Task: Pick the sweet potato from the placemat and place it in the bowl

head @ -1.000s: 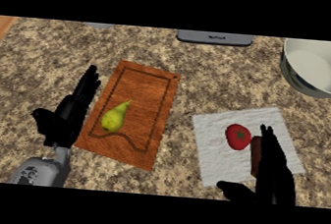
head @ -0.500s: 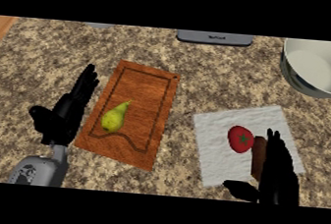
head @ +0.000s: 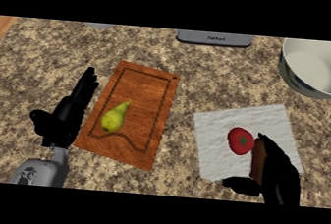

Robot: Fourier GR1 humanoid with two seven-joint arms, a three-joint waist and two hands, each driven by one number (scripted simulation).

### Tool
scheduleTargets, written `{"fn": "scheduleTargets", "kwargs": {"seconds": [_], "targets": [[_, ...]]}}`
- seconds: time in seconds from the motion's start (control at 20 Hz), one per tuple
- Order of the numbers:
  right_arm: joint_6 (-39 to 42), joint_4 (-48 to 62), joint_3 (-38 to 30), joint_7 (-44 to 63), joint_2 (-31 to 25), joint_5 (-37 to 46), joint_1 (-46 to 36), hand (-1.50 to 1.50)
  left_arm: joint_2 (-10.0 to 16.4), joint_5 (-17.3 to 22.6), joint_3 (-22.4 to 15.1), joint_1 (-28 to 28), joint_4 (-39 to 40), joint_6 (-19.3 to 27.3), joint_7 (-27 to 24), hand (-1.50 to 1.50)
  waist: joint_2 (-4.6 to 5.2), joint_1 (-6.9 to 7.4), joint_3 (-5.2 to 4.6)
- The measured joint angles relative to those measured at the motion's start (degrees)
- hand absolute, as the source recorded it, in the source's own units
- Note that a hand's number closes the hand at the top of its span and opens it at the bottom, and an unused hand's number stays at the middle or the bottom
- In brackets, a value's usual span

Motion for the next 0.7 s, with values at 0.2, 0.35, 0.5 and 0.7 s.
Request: {"fn": "scheduleTargets", "kwargs": {"seconds": [0.2,0.35,0.5,0.7], "targets": [[2.98,1.52,1.15,-2.32,-2.17,0.71,-1.22,1.5,-0.29,-0.16,0.23,-1.12,0.76,-0.04,0.19,0.0,-0.24,-0.03,-0.35],[4.38,2.31,1.56,-3.56,-2.78,0.84,-2.14,1.5,-1.35,-1.54,-0.67,-1.46,1.01,1.04,0.36,0.0,-0.37,-0.09,-0.52],[4.36,2.34,1.76,-4.55,-1.74,-0.16,-2.84,1.5,-1.37,-1.62,-0.61,-1.51,0.53,0.93,0.98,0.0,-0.47,-0.06,-0.64],[6.36,4.08,-1.56,-8.67,2.15,-10.62,-9.62,1.5,-1.59,-1.37,-0.62,-1.93,1.01,0.51,0.45,0.0,0.24,0.89,0.04]]}}
